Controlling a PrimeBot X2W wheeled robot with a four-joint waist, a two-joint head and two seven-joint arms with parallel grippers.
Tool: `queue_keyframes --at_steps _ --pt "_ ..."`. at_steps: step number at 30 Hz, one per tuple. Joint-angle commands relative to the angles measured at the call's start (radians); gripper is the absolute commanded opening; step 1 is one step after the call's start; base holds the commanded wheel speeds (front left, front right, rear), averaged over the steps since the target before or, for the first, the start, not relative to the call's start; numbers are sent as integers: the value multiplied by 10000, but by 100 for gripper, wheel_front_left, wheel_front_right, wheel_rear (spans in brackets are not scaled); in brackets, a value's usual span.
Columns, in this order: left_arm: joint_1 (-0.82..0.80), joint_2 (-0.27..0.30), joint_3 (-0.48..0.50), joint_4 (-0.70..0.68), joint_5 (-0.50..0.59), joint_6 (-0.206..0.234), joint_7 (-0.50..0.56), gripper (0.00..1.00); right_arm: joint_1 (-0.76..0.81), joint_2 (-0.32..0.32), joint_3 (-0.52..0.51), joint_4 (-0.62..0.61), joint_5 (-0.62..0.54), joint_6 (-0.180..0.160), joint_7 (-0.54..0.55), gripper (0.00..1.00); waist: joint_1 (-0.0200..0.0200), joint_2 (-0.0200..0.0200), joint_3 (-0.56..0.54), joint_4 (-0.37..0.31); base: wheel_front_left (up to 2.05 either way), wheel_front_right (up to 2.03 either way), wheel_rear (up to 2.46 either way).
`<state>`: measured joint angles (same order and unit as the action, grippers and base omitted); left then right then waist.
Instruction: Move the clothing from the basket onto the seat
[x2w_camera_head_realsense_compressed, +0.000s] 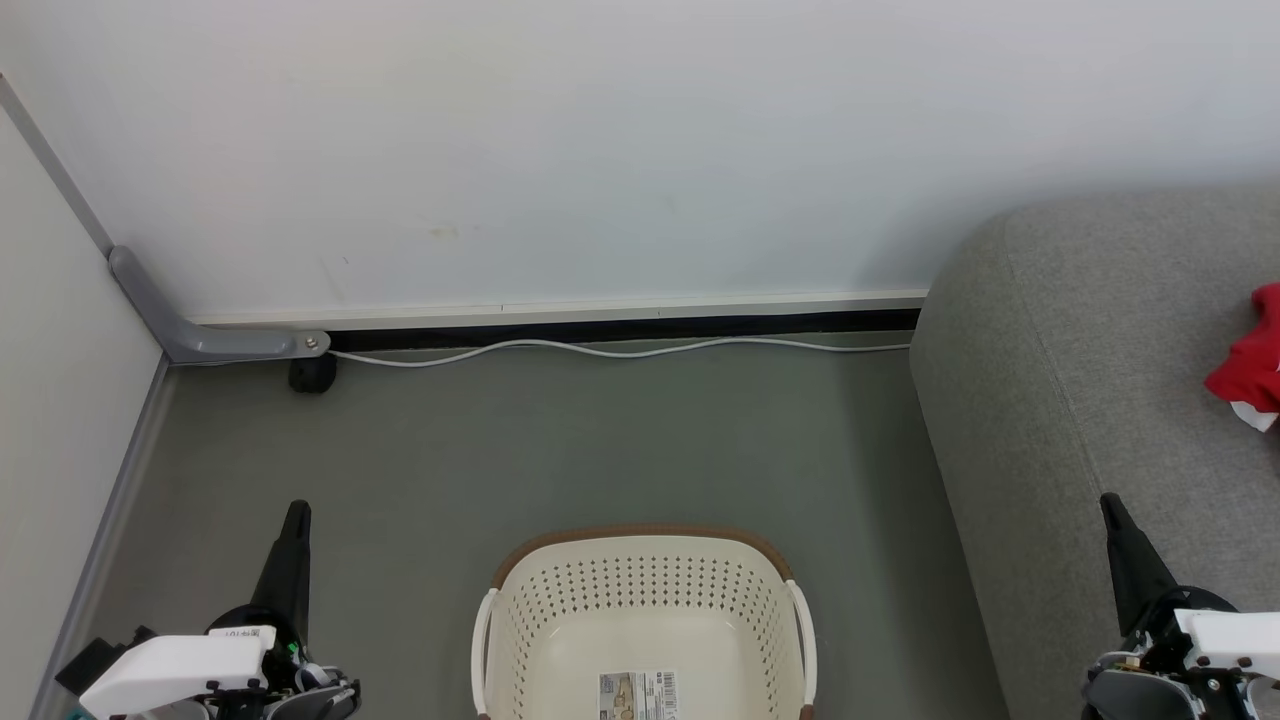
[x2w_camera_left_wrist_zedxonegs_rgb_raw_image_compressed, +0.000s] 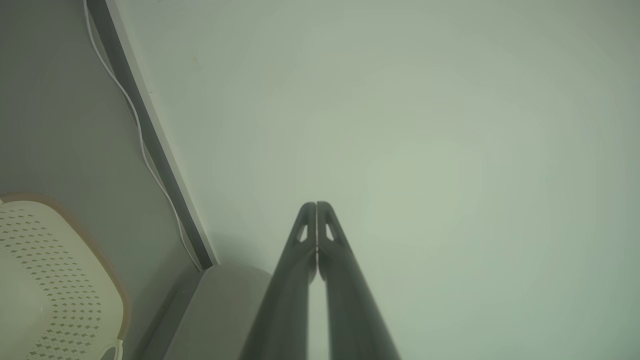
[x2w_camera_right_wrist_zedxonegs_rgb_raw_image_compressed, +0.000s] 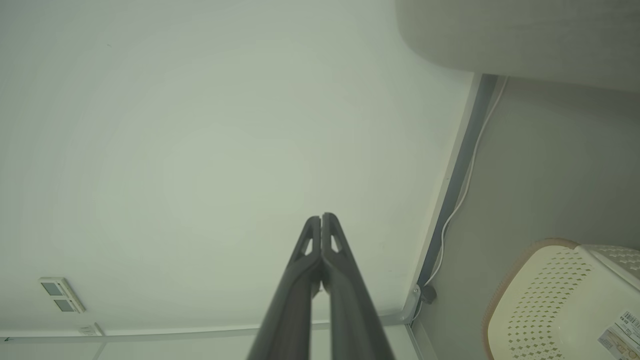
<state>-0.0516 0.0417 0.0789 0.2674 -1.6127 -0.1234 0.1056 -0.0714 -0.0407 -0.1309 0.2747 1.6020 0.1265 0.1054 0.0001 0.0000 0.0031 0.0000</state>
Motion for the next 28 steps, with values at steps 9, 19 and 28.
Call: queue_keyframes --at_steps 9,19,28 --pt "-562 103 334 -224 29 -73 64 0 -366 -97 162 -299 59 42 85 0 -1 0 0 0 0 0 0" --pt "-563 101 337 -224 32 -73 67 0 -366 -96 161 -299 58 42 86 0 -1 0 0 0 0 0 0" --pt "-563 99 341 -224 35 -73 70 0 -366 -96 161 -299 58 42 86 0 -1 0 0 0 0 0 0"
